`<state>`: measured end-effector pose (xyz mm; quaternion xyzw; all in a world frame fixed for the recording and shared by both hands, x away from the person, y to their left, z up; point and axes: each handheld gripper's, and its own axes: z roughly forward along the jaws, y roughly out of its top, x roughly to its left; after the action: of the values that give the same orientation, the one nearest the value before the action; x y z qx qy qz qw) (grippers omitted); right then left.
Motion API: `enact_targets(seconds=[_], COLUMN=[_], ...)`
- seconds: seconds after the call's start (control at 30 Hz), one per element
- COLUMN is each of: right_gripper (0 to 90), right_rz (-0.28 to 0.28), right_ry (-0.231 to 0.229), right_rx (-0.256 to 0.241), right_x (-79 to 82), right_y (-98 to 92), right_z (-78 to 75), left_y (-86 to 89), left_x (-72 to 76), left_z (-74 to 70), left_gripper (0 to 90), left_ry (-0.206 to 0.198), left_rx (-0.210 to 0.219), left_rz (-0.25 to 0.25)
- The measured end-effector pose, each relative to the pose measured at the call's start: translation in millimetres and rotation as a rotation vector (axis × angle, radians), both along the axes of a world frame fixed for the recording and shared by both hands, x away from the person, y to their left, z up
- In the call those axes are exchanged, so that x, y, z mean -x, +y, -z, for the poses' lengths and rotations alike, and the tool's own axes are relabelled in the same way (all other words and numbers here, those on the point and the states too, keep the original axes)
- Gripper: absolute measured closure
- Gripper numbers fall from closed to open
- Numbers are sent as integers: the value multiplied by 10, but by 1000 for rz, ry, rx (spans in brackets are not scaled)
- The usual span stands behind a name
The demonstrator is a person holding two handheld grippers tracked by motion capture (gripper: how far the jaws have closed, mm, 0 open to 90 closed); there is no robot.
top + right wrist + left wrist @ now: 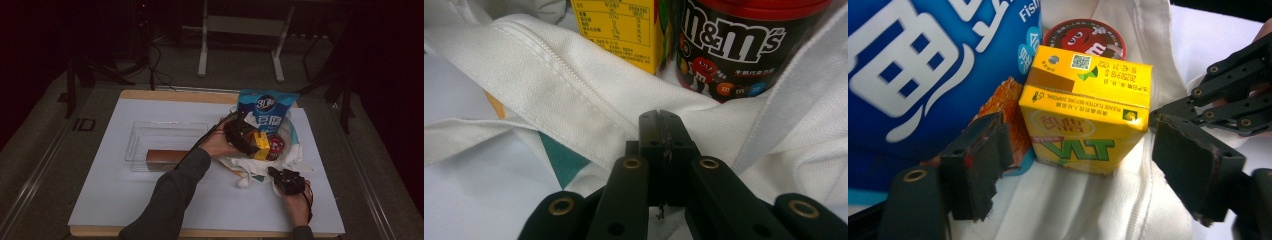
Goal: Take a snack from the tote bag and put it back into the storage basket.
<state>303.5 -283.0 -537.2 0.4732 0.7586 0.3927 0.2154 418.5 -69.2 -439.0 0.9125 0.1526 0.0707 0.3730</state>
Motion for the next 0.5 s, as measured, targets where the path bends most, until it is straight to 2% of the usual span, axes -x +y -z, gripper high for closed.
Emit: enact_targets(seconds=[0.13,0.3,0.5], right_gripper=[894,894,894], right_rz=[0,0,0], right_ry=[1,-1,2], right_rx=[-2,-1,-5], right_x=[0,1,0], right_y=[0,-1,-2], right_z=[0,0,0], left_y=[-67,-142,-236], left_x=[-15,-63,-92], left_z=[12,72,167], left_gripper=[191,189,198], left_ry=[-4,12,9], left_rx=[-7,2,-41], left_rz=[18,19,27])
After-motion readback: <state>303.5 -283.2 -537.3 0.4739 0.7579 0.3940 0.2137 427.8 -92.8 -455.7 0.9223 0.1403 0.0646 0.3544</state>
